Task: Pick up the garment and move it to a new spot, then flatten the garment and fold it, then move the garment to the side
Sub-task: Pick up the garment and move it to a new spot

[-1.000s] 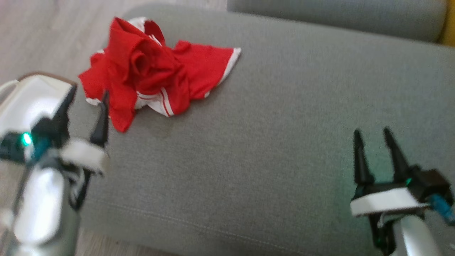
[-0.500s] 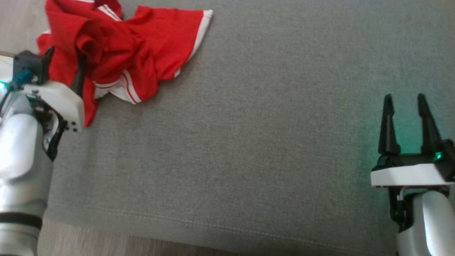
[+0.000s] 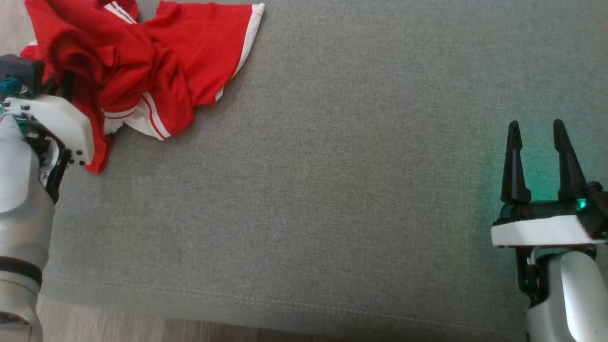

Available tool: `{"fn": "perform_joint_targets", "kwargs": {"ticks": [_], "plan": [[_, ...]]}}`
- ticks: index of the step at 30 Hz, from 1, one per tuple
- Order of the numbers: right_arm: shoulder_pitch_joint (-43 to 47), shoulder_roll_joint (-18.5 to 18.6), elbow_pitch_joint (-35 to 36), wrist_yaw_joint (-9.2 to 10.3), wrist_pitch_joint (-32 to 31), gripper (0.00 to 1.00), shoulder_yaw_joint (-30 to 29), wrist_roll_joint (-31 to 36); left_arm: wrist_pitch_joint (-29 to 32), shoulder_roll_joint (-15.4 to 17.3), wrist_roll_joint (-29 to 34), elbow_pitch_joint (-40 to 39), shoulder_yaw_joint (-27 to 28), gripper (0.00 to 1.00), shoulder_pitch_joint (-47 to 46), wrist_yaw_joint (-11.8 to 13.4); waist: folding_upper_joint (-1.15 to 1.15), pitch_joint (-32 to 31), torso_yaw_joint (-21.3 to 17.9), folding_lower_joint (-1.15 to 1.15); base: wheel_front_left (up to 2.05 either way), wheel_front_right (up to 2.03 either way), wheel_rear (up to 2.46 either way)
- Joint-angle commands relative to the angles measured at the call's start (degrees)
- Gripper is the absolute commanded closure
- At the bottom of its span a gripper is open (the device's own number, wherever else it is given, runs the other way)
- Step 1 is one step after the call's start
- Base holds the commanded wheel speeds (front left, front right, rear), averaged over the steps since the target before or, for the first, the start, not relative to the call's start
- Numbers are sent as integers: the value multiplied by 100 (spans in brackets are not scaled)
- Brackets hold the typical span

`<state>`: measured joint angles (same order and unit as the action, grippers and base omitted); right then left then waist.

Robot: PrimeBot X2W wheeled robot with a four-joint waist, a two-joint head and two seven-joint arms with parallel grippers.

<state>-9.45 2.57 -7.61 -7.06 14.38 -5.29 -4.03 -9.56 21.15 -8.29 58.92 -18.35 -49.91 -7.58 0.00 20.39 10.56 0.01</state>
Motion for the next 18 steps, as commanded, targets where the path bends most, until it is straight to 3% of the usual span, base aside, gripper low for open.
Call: {"fn": "perform_joint_targets", "kwargs": {"ticks": [1,10,18], "plan": [[-117,31,138,-43,62,0,160,-27,-188,352,-44,-43,121,100,-298,9,0,-90,0,-1,0,0,0],[64,31,-13,-43,62,0,208,-222,-526,435,-135,-438,225,100,-261,125,0,-647,32,-1,0,0,0],[329,31,-143,-43,62,0,381,-489,-542,562,-343,-2078,618,100,175,400,0,-1303,-81,-1,0,0,0]]}}
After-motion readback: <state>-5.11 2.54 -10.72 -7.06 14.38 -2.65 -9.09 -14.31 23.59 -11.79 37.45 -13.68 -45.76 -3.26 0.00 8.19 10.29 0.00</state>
